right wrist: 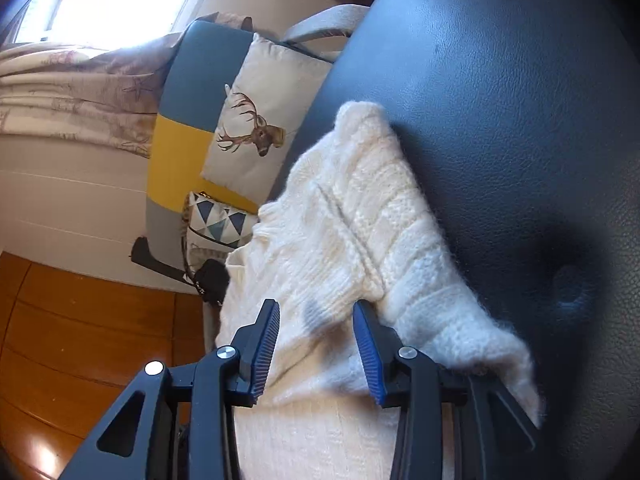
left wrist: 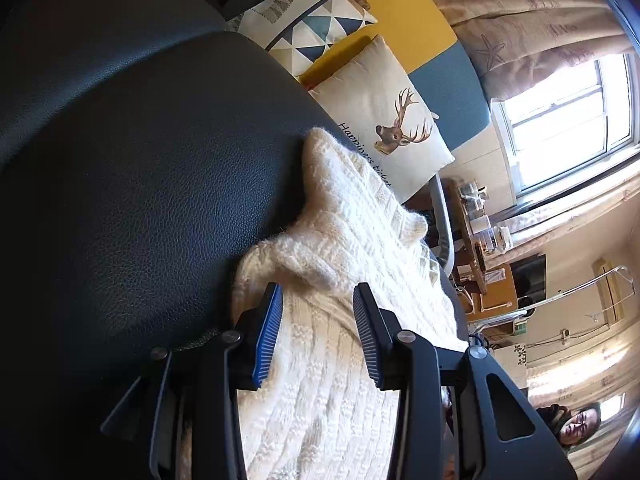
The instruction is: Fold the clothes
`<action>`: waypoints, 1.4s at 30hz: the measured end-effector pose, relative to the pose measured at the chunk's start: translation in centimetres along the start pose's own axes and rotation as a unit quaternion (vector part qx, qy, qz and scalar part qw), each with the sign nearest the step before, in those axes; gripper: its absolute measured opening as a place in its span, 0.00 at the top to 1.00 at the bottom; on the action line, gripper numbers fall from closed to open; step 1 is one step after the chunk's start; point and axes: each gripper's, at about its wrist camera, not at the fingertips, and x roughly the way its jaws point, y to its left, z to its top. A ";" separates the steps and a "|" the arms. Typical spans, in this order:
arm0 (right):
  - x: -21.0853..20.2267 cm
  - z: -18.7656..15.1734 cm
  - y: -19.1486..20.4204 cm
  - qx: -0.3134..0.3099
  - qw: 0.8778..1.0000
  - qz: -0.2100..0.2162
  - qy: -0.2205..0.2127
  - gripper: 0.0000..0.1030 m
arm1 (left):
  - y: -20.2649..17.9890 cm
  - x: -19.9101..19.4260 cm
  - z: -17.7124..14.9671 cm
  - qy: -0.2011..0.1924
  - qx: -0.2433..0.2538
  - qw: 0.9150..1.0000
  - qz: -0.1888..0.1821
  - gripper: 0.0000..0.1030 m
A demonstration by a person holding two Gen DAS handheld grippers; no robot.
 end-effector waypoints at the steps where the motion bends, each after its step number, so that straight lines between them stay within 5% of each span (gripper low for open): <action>1: 0.1 -0.1 0.3 -0.002 1.000 -0.008 -0.008 0.61 | 0.0 0.1 0.0 0.002 0.000 1.000 0.000 0.62; 12: 0.0 -1.8 -1.2 0.110 0.993 0.004 -0.039 0.61 | 0.6 0.4 -0.2 0.011 -0.007 1.000 -0.016 0.62; 17: 0.5 -1.4 -1.3 0.098 0.992 0.017 -0.076 0.70 | 0.9 0.3 -0.4 0.012 -0.010 1.000 -0.021 0.62; 19: 1.0 -0.9 -0.1 0.063 0.995 -0.024 -0.071 0.94 | 0.9 0.1 -0.5 0.014 -0.011 0.999 -0.028 0.62; 26: -0.1 -0.3 6.8 -0.046 0.996 -0.001 -0.076 0.94 | 0.6 -0.2 -1.1 0.044 -0.037 0.994 -0.097 0.60; 33: -2.0 -0.1 15.0 -0.110 0.989 0.074 -0.070 0.94 | -2.8 1.4 -2.2 0.075 -0.023 0.986 -0.144 0.19; 42: -4.2 -0.8 21.7 -0.158 0.975 0.144 -0.066 0.94 | -5.8 4.9 -2.9 0.120 -0.061 0.971 -0.197 0.19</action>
